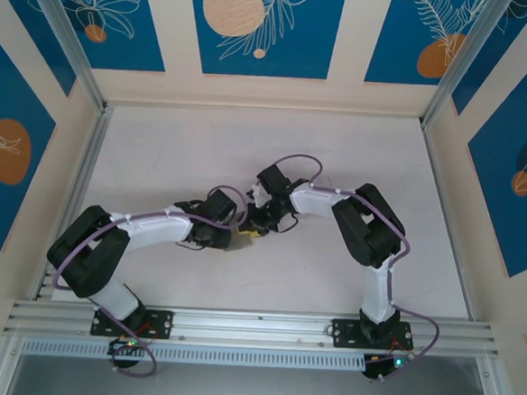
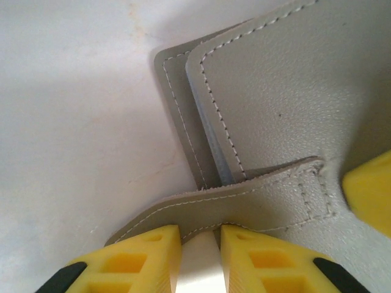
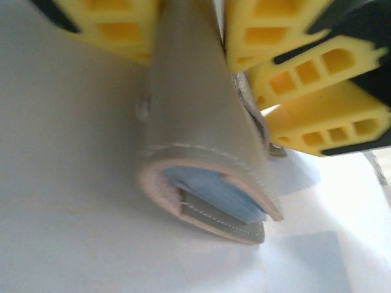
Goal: Put the credit cards into the card holder
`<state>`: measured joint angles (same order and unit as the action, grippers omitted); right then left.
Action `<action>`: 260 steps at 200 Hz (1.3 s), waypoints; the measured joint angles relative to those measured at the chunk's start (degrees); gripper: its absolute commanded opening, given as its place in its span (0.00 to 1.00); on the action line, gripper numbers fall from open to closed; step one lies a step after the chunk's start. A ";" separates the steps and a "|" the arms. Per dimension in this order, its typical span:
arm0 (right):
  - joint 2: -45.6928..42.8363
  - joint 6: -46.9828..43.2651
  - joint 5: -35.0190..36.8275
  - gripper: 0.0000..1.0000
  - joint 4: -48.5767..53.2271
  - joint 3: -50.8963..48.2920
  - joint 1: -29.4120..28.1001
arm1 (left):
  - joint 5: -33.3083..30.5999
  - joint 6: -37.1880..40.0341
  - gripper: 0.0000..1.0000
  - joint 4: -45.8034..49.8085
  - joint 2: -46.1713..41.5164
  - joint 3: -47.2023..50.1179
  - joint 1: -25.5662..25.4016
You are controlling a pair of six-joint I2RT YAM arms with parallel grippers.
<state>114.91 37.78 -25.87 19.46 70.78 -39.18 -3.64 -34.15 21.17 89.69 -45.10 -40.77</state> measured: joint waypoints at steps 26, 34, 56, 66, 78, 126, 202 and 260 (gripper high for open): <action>-3.32 0.02 2.10 0.00 0.04 -1.31 -0.57 | 0.26 -0.07 0.39 -0.50 -1.29 0.85 0.15; -5.01 -0.15 3.93 0.00 1.16 -2.05 -0.63 | 0.74 -0.13 0.45 -0.66 -2.19 1.38 0.28; -11.82 -0.52 16.46 0.00 12.33 -1.18 -1.86 | 1.22 0.42 0.58 1.18 -6.40 2.58 0.44; -14.10 -0.42 24.41 0.00 18.95 0.92 -2.78 | 1.07 0.87 0.59 2.38 -8.83 2.73 0.55; -15.39 0.35 34.25 0.00 26.86 4.13 -3.91 | 0.94 1.20 0.59 3.39 -11.78 2.73 0.66; -5.95 8.02 59.21 0.00 51.36 15.26 -12.74 | -0.55 1.25 0.58 7.26 -17.97 2.75 1.53; 2.45 17.22 75.34 0.02 69.90 28.02 -17.66 | -4.44 -0.46 0.58 13.55 -27.45 3.82 3.80; 0.63 13.70 72.89 0.21 66.73 26.86 -17.88 | -4.59 -0.46 0.59 14.73 -27.45 3.80 4.44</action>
<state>115.55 51.48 47.03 86.19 97.65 -57.06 -8.23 -34.61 35.90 62.24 -41.30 -36.34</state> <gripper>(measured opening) 0.154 0.587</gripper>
